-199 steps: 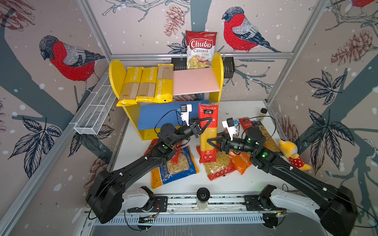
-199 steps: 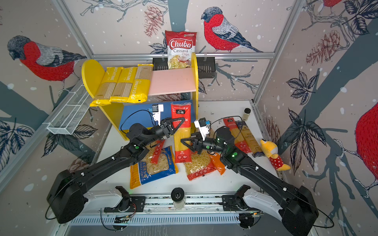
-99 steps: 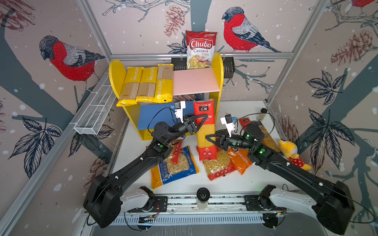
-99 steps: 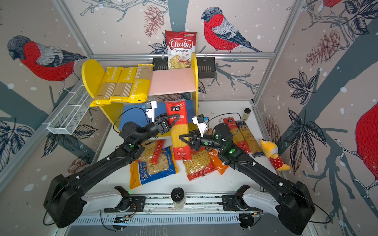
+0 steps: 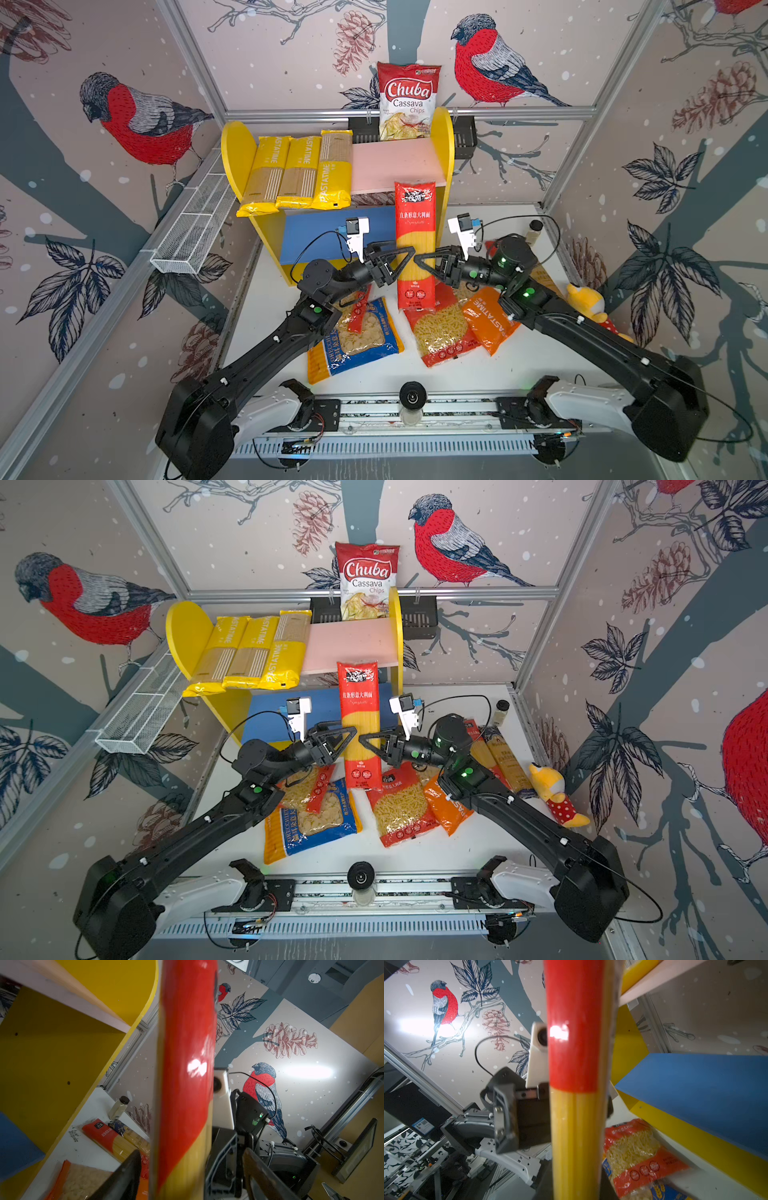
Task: Arrange pasta packages on shelves
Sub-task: Place the pasta bag on the shelf.
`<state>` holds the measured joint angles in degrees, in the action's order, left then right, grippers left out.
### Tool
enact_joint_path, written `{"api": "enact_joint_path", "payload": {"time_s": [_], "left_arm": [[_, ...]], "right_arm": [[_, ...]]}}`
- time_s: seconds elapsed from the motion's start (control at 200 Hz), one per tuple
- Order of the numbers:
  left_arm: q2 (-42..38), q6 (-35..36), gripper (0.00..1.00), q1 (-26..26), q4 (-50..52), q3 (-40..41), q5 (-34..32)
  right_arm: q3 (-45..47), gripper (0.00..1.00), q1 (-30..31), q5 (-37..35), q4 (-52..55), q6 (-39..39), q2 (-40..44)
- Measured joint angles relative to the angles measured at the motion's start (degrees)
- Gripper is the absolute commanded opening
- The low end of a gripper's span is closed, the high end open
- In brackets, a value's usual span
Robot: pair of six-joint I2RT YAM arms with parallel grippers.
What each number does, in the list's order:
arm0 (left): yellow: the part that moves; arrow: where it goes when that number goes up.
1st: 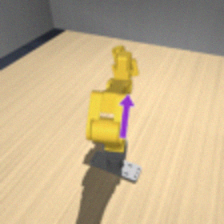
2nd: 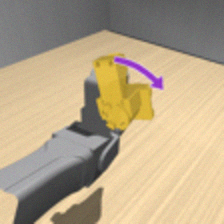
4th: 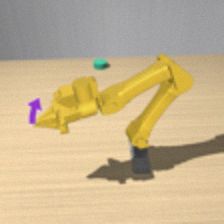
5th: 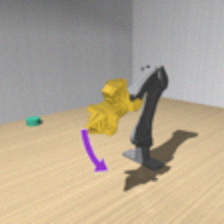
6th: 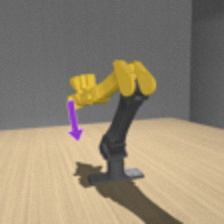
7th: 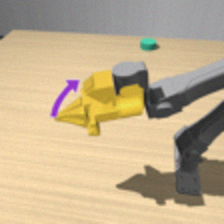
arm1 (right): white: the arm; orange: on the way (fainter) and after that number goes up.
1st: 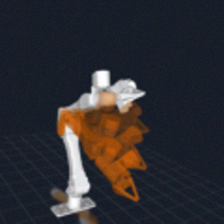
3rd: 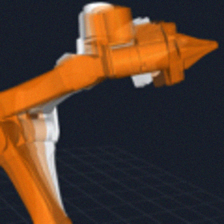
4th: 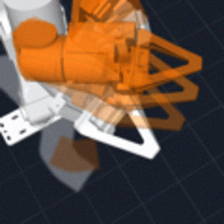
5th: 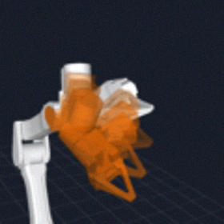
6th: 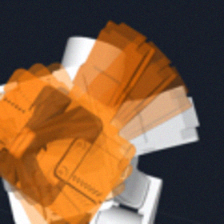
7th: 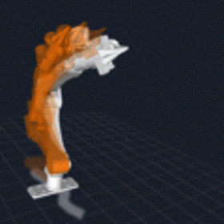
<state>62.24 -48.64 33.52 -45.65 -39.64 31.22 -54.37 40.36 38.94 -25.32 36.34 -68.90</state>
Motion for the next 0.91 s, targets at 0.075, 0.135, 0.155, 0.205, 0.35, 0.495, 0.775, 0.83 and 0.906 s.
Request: {"api": "enact_joint_path", "payload": {"time_s": [0.075,0.135,0.155,0.205,0.35,0.495,0.775,0.83,0.906], "left_arm": [[-0.5,-0.6,0.78,0.0,-0.4,2.4,0.0],[-1.1,-0.9,0.78,0.1,-0.8,4.2,0.0],[-1.3,-1.1,0.78,0.2,-0.9,4.8,0.0],[-1.7,-1.4,0.77,0.8,-1.4,5.9,-0.2],[-3.8,-2.1,0.68,2.6,-1.8,8.3,-0.9],[-5.8,-2.0,0.64,2.6,-1.7,8.5,-3.3],[-2.9,-2.6,0.33,2.6,-3.2,6.0,-5.7],[-2.7,-3.1,0.28,2.6,-3.5,5.5,-5.8],[-3.0,-3.9,0.24,2.6,-3.8,4.8,-6.2]], "right_arm": [[-3.5,0.02,0.0,-0.8,0.2,0.6,-2.0],[-6.3,0.02,0.0,-1.5,0.2,1.5,-3.7],[-7.2,0.02,0.1,-1.7,0.2,1.5,-4.3],[-9.3,0.02,0.2,-2.6,0.1,1.6,-5.7],[-13.7,0.02,0.5,-4.1,0.2,3.1,-9.2],[-14.4,0.03,0.8,-4.3,0.0,4.7,-10.3],[-15.5,0.10,1.4,-4.7,-1.7,7.6,-11.7],[-15.8,0.13,1.3,-4.7,-2.4,8.7,-12.0],[-16.6,0.16,1.3,-5.1,-2.9,9.1,-12.5]]}}
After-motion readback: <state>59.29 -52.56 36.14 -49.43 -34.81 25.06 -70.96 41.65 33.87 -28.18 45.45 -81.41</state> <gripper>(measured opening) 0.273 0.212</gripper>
